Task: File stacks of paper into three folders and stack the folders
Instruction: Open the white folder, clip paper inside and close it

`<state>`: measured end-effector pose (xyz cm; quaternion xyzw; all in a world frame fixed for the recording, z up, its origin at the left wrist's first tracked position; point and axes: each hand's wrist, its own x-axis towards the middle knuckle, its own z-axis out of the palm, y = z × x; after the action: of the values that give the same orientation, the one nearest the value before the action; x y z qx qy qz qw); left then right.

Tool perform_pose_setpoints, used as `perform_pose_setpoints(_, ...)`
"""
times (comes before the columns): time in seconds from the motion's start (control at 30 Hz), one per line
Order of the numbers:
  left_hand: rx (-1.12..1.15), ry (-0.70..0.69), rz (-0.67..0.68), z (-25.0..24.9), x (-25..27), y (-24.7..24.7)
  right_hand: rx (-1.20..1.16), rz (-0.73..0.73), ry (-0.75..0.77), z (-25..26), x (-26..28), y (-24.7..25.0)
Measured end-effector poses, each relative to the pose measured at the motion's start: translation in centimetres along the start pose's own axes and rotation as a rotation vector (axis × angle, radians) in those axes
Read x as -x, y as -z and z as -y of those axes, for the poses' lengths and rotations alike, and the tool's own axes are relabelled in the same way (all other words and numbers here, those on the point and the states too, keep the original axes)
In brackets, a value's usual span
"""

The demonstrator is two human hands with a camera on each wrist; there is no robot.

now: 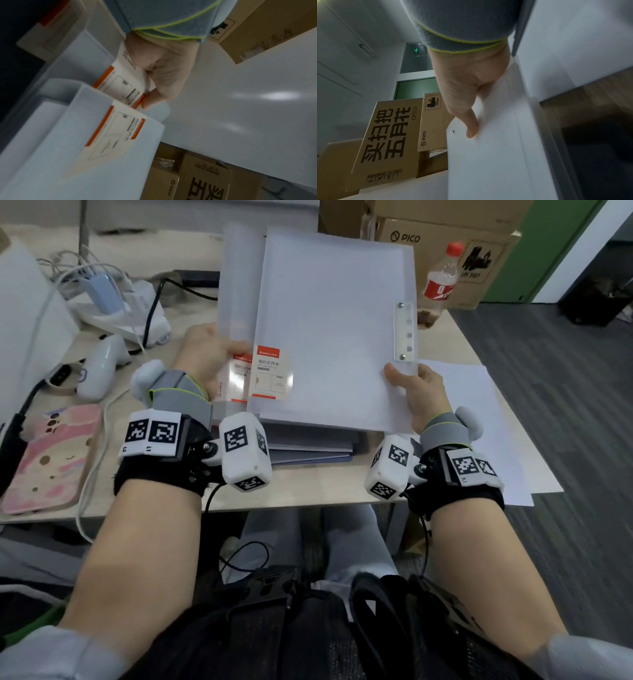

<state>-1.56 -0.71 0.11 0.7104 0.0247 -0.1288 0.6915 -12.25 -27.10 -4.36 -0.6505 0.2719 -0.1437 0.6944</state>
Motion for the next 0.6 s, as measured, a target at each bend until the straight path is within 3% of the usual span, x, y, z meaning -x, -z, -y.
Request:
perform_pose_setpoints(0.37,0.036,-0.588,-0.481,-3.6,0.7,3.0,-0.126,0.065,0.009,1.2,0.1,-2.3)
perform_pose_setpoints(0.47,0.055,-0.773,-0.546,-3.9,1.4,3.7,-0.092,0.079,-0.004,0.8,0.0,-3.1)
perform_pose_setpoints(0.6,0.013,-0.908,-0.591,-4.4,2.3,4.6,-0.045,0.108,-0.038,-0.1,0.2,-4.6)
